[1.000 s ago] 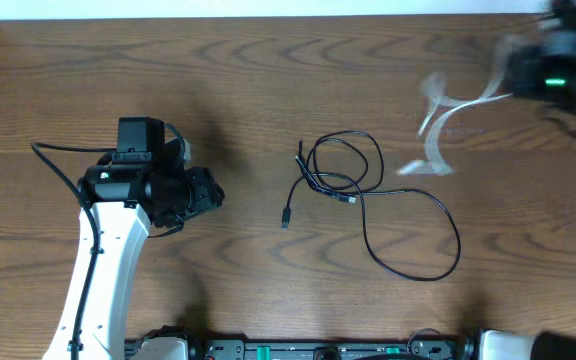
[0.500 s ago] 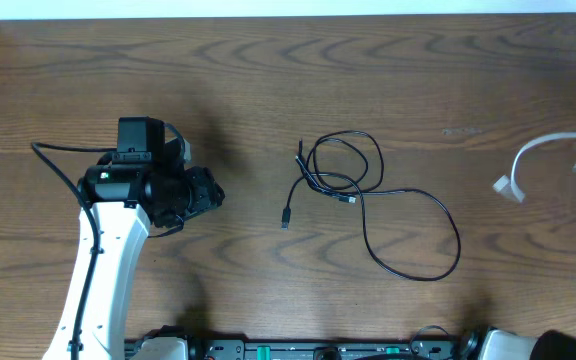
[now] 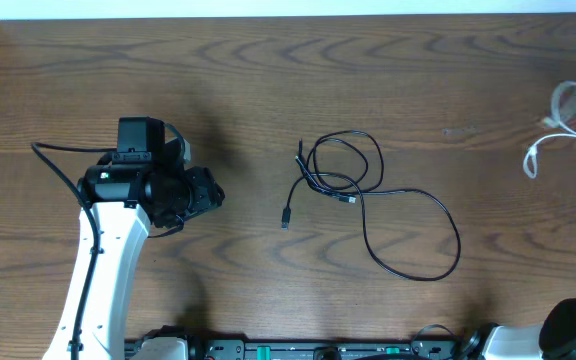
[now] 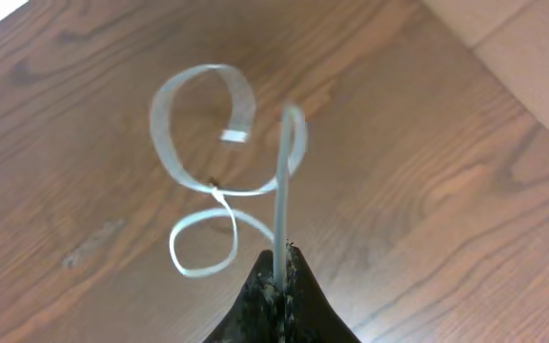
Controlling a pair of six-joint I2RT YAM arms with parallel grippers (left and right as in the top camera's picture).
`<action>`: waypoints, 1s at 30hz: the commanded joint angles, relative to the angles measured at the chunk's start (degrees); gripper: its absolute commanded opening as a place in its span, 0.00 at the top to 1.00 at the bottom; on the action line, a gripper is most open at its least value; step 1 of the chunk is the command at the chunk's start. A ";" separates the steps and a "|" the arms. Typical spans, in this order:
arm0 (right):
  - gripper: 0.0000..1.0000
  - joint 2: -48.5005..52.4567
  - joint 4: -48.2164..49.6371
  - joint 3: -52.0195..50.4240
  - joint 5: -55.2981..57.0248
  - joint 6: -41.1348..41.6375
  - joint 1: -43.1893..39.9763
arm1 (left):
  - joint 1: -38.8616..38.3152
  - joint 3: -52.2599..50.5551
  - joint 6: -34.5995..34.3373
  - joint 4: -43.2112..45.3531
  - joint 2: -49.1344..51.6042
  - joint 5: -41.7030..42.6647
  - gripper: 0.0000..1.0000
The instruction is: Untangle cables
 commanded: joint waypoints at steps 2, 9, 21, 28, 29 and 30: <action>0.92 0.44 0.00 -0.07 -1.33 1.84 -2.71 | -0.09 1.16 0.96 -0.31 0.22 -0.57 0.41; 0.25 0.44 0.02 -0.07 -13.29 1.81 -2.69 | -0.09 1.16 0.96 -0.31 0.22 -0.57 0.41; 0.17 0.55 -8.20 -1.99 -26.67 -0.17 6.43 | -2.62 1.16 0.98 1.77 0.22 -0.15 0.41; 0.17 0.55 -2.62 -13.07 -26.60 -1.05 19.65 | -10.19 1.16 1.27 7.45 0.24 -0.68 0.41; 0.17 0.55 -1.31 -14.88 -26.60 -1.03 21.24 | -10.97 1.11 1.44 7.98 0.24 -0.96 0.41; 0.17 0.55 0.22 -16.92 -26.62 -1.05 22.99 | -11.85 1.11 1.40 8.37 0.24 -1.99 0.41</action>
